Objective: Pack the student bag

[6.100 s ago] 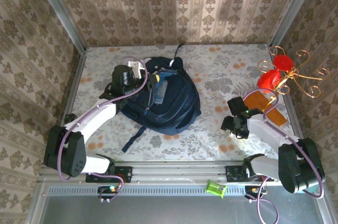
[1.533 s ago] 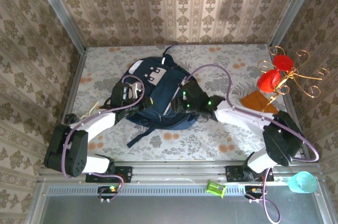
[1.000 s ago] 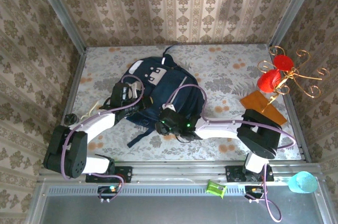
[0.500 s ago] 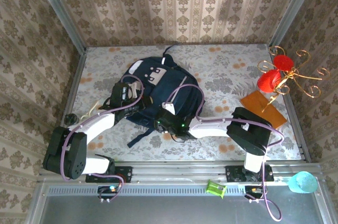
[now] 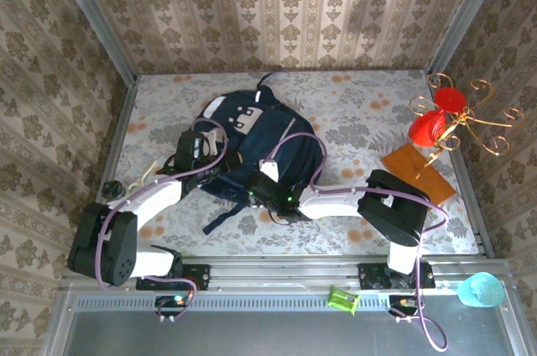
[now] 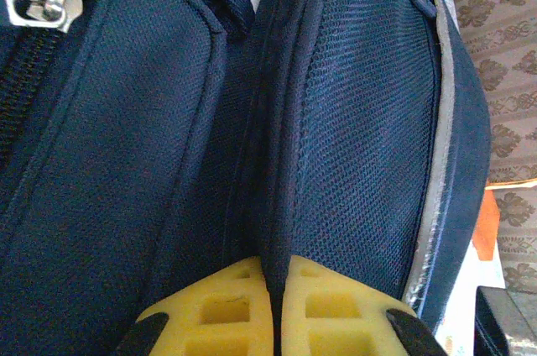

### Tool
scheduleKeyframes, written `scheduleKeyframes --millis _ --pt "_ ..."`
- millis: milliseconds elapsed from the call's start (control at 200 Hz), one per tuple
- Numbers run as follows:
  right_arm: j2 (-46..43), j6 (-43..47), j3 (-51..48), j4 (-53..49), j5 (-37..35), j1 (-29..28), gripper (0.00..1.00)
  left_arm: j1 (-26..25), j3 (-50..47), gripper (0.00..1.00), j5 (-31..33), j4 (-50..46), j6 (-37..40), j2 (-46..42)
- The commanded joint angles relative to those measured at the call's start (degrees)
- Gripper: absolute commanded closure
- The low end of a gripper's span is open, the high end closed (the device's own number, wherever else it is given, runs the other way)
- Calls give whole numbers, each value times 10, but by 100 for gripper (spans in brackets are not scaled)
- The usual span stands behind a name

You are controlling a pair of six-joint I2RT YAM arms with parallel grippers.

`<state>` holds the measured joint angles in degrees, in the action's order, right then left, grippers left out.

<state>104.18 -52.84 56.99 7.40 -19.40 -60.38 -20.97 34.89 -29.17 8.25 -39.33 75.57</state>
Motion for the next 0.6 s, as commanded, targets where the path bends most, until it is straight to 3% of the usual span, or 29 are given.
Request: scheduleKeyframes --millis 0,195,595 --pt "-28 -10 -8 46 -63 14 91 -8 3 100 -38 11 3 -12" --pt "-52 -26 -42 14 -75 14 100 -6 9 100 -29 -2 13 -11" --pt "-134 -21 -128 -70 -101 24 100 21 23 100 -7 -54 51 -31"
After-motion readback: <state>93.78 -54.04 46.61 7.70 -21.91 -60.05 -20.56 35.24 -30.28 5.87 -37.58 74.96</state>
